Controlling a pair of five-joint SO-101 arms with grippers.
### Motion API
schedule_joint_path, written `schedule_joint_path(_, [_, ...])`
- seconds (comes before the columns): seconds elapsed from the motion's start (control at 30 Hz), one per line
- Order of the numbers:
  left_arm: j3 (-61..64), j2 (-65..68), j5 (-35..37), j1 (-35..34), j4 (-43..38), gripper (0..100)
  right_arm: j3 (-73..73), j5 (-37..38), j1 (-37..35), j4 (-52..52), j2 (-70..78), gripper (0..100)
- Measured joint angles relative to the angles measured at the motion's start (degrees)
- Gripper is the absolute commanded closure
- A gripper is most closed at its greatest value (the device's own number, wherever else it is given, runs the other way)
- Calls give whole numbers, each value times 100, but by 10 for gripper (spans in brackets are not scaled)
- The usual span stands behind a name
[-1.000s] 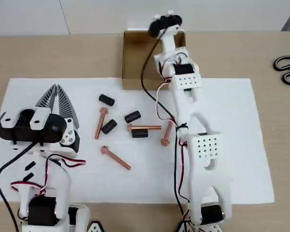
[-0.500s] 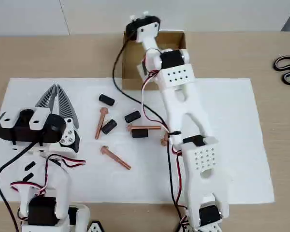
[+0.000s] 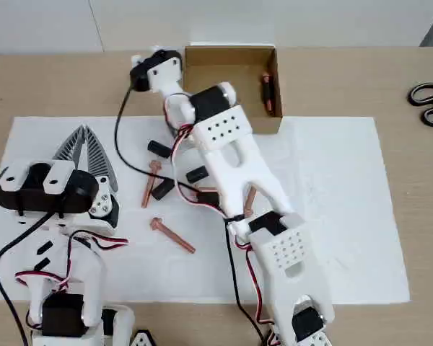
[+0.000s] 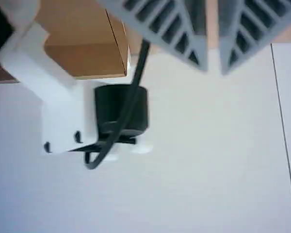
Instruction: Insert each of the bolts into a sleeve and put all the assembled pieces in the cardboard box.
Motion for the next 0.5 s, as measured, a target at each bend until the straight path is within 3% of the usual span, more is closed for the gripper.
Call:
schedule_joint_path(0.33, [1240, -985, 0, -44, 0, 994, 0, 255, -26, 0, 0, 786])
schedule_joint_path(0.5, [1547, -1600, 0, -695, 0, 994, -9, 519, -26, 70, 167, 786])
